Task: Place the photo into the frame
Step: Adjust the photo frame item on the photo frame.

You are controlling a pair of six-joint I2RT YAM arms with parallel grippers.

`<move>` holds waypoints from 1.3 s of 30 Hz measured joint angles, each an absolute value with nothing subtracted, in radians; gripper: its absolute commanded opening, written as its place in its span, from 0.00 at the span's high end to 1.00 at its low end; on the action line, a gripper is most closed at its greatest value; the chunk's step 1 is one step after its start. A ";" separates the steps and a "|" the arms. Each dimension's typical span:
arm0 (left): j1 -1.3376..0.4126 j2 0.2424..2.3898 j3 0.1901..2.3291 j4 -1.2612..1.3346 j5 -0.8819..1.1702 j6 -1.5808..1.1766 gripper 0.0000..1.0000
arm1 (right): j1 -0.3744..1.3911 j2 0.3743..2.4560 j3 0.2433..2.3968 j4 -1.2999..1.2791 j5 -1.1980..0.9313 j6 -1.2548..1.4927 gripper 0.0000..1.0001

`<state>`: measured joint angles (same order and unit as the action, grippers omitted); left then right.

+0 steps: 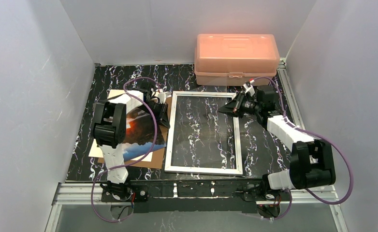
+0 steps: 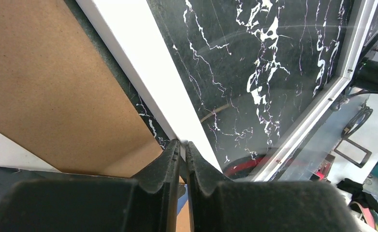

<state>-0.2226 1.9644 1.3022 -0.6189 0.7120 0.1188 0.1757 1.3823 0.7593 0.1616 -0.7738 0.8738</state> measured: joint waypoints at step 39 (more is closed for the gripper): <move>-0.107 1.836 1.268 -0.644 0.735 0.101 0.84 | 0.439 1.371 0.951 -0.068 -0.545 1.005 0.99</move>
<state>-0.1066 1.8362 1.2678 -0.6437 0.7345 0.1013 0.4385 1.3708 0.9508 -0.0677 -0.5449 1.0046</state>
